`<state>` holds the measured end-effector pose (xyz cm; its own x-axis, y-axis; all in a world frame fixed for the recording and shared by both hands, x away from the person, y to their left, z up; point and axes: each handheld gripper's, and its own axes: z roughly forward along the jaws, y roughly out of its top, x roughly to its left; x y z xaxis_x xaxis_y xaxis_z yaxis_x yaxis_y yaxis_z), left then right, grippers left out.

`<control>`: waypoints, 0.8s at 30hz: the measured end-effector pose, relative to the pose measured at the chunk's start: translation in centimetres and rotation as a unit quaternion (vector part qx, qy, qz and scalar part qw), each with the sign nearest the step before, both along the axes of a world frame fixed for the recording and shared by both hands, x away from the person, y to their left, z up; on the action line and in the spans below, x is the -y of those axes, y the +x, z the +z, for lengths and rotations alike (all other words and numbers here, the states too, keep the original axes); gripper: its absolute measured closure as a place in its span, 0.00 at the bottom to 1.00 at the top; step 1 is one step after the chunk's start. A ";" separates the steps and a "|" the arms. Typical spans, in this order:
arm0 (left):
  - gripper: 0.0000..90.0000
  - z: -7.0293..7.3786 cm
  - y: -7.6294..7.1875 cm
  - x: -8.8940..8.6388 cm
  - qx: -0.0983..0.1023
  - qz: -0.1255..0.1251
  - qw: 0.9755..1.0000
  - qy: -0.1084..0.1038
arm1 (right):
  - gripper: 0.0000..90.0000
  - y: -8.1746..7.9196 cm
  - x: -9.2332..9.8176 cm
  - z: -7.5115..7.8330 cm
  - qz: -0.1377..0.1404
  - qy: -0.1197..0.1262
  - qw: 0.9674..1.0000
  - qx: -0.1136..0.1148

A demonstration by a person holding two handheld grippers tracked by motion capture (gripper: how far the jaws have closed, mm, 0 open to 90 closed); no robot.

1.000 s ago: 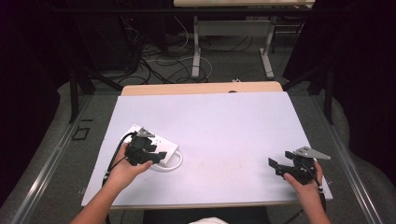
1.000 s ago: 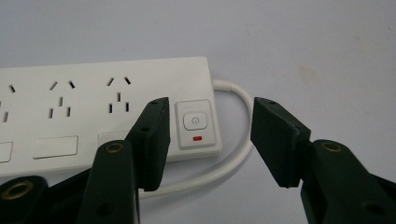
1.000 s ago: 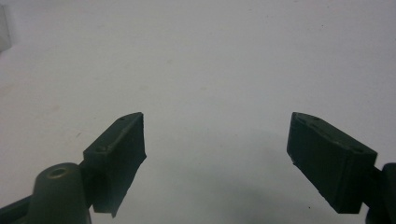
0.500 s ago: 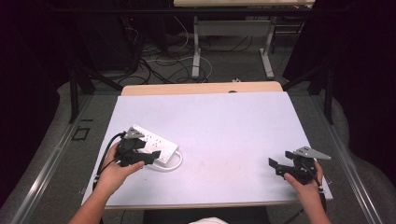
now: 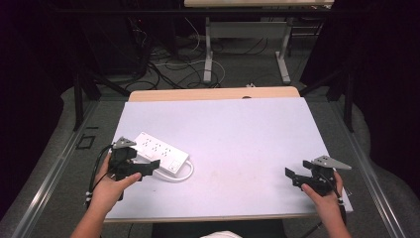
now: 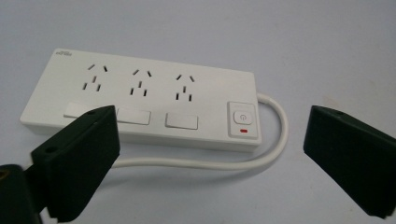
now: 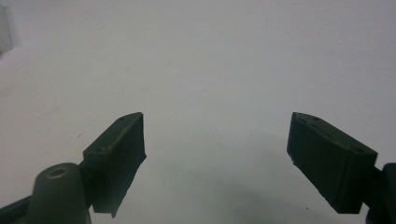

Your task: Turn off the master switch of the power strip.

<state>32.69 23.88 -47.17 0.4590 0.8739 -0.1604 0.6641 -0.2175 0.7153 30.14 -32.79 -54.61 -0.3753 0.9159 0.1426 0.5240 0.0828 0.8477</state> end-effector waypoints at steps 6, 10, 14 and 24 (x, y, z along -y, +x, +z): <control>0.00 -0.8 -0.7 -1.6 0.005 0.030 0.999 -0.028 | 0.21 0.0 0.0 0.0 0.000 0.000 1.000 0.001; 0.00 -1.8 -1.1 -2.6 0.004 0.048 0.998 -0.041 | 0.21 0.0 -0.1 0.0 -0.004 0.001 1.000 0.005; 0.00 -2.7 -1.6 -3.3 0.008 0.047 0.998 -0.037 | 0.21 0.0 0.0 0.0 0.000 0.000 1.000 0.001; 0.00 -4.4 -2.5 -4.2 0.026 0.071 0.997 -0.029 | 0.21 0.0 -0.1 0.0 -0.001 0.000 1.000 0.001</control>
